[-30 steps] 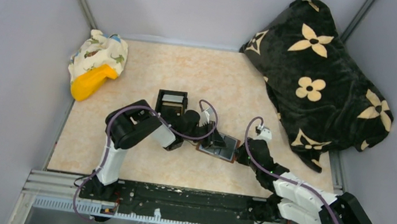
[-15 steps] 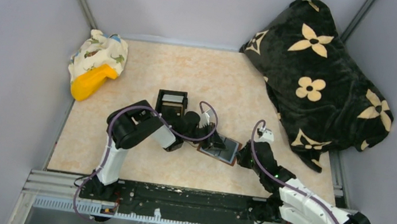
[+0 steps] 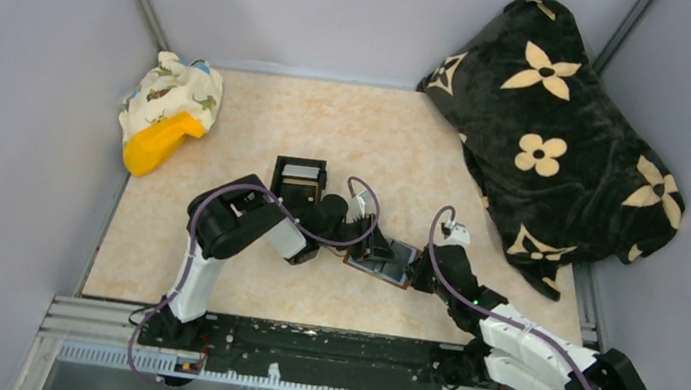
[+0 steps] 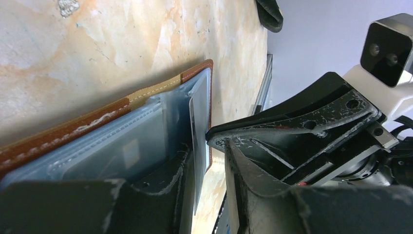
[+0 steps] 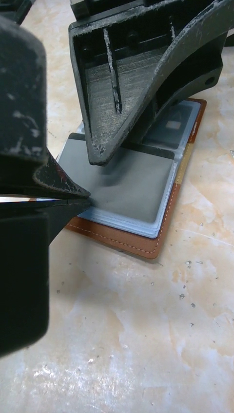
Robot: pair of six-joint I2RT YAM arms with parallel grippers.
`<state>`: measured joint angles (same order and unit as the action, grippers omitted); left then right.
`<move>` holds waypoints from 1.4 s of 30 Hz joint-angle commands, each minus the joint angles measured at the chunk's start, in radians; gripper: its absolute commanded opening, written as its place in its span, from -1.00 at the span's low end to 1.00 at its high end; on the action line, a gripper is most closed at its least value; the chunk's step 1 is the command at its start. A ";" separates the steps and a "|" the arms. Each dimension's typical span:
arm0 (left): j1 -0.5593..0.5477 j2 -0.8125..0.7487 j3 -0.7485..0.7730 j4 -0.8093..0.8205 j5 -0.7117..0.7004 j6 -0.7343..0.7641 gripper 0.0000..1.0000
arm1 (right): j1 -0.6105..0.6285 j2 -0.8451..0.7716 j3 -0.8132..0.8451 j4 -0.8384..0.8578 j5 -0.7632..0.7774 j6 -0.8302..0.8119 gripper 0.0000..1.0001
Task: Take the credit cards out of the card holder
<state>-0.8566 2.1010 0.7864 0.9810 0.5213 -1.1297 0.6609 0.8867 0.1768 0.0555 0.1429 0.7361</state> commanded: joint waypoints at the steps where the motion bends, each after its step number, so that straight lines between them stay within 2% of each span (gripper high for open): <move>1: 0.006 0.007 -0.004 0.020 0.015 0.008 -0.31 | 0.009 0.008 -0.042 0.097 -0.009 0.028 -1.00; 10: 0.035 0.001 -0.035 0.086 0.048 -0.025 -0.31 | 0.006 -0.060 -0.056 0.012 0.043 0.047 -1.00; 30: 0.079 -0.036 -0.080 0.083 0.087 -0.007 -0.33 | 0.006 0.023 -0.063 0.078 0.022 0.051 -1.00; 33: 0.085 -0.053 -0.089 0.072 0.084 0.000 -0.47 | 0.006 0.027 -0.063 0.081 0.022 0.052 -1.00; 36: 0.090 -0.078 -0.099 0.058 0.076 0.012 -0.87 | 0.006 0.033 -0.062 0.085 0.020 0.051 -1.00; 37: 0.091 -0.087 -0.099 0.046 0.074 0.019 -0.95 | 0.006 0.034 -0.062 0.087 0.021 0.051 -1.00; 38: 0.091 -0.094 -0.099 0.034 0.072 0.028 -1.00 | 0.006 0.036 -0.062 0.090 0.020 0.051 -1.00; 42: 0.098 -0.119 -0.104 0.007 0.063 0.044 -1.00 | 0.006 0.048 -0.059 0.099 0.017 0.050 -1.00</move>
<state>-0.7673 2.0312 0.6899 0.9943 0.5892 -1.1236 0.6609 0.9138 0.1238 0.1692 0.1593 0.7895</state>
